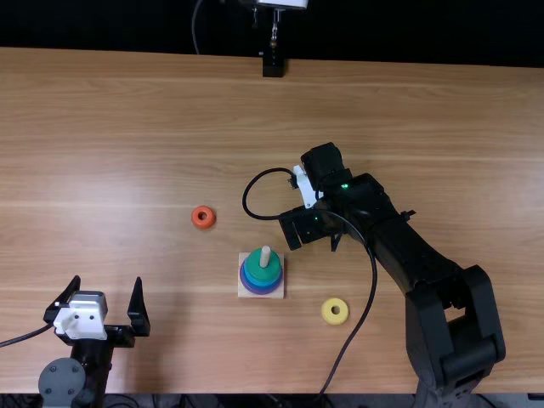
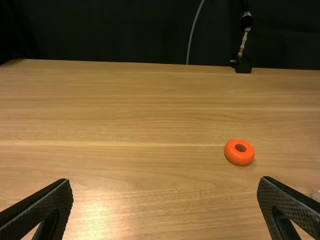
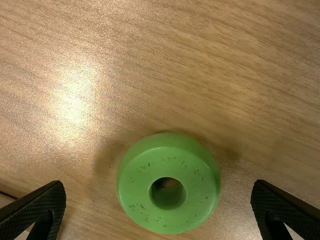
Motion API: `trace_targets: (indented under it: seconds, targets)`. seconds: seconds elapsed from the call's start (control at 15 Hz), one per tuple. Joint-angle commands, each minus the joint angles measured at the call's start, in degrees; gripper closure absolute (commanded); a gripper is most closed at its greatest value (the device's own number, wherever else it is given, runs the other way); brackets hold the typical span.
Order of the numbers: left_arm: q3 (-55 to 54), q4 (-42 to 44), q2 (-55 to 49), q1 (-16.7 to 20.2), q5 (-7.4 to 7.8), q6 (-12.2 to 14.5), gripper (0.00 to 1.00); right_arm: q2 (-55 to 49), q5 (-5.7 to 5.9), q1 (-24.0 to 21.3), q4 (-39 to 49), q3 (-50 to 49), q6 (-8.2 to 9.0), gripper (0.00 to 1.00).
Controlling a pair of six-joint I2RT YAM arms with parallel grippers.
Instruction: Build the Hanoi tower: stack the rings onto the peg from bottom to top in this color order: purple, dark blue, light blue, dark green, light green, yellow, orange.
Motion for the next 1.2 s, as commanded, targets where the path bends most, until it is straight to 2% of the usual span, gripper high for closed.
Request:
trace_targets:
  seconds: [0.0,1.13]
  targets:
    - [-3.6,-1.3,-0.7,-0.1,-0.32,0.4,0.00,1.0,0.24,-0.4,0.0,-0.2,0.21,0.00]
    - [-3.6,-1.3,-0.7,-0.1,-0.32,0.4,0.00,2.6,0.24,-0.4,-0.2,0.3,0.21,0.00]
